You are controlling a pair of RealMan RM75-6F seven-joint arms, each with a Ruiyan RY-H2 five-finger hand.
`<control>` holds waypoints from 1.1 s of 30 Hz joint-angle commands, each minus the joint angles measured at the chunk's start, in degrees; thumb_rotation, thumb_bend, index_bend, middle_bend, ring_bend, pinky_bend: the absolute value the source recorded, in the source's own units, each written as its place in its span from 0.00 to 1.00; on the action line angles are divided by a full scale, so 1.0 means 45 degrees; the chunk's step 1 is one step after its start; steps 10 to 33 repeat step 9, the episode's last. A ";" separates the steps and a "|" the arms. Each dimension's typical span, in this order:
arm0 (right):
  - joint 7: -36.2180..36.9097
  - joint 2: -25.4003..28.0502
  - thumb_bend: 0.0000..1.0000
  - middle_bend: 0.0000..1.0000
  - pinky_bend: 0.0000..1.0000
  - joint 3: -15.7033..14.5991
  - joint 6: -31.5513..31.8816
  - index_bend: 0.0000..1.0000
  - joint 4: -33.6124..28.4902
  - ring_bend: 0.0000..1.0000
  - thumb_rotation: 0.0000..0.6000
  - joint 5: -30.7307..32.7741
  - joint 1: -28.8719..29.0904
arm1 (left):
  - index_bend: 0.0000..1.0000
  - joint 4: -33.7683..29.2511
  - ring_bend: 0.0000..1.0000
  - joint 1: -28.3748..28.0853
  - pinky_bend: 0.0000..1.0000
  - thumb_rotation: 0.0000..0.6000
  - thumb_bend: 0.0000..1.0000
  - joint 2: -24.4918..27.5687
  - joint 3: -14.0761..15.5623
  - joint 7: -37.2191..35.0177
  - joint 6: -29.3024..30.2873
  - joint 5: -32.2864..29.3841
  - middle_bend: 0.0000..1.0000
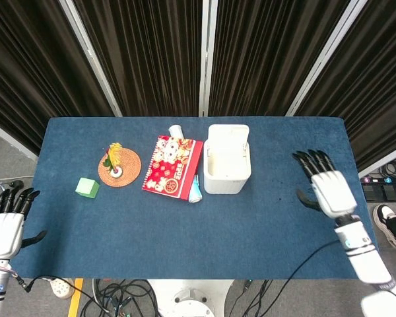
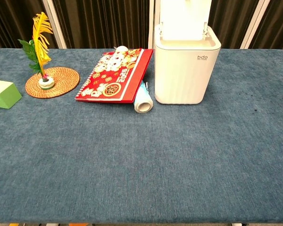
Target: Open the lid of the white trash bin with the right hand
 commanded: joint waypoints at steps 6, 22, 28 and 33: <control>0.1164 -0.0192 0.30 0.06 0.00 -0.1707 0.2913 0.05 0.0547 0.00 1.00 -0.1287 -0.2901 | 0.15 -0.0054 0.02 -0.0149 0.02 1.00 0.00 -0.0036 -0.0050 0.0134 -0.0111 0.0080 0.11; 0.1288 -0.0226 0.30 0.06 0.00 -0.1842 0.3271 0.05 0.0559 0.00 1.00 -0.1462 -0.3314 | 0.15 -0.0068 0.02 -0.0213 0.02 1.00 0.00 -0.0095 -0.0070 0.0178 -0.0190 0.0064 0.11; 0.1288 -0.0226 0.30 0.06 0.00 -0.1842 0.3271 0.05 0.0559 0.00 1.00 -0.1462 -0.3314 | 0.15 -0.0068 0.02 -0.0213 0.02 1.00 0.00 -0.0095 -0.0070 0.0178 -0.0190 0.0064 0.11; 0.1288 -0.0226 0.30 0.06 0.00 -0.1842 0.3271 0.05 0.0559 0.00 1.00 -0.1462 -0.3314 | 0.15 -0.0068 0.02 -0.0213 0.02 1.00 0.00 -0.0095 -0.0070 0.0178 -0.0190 0.0064 0.11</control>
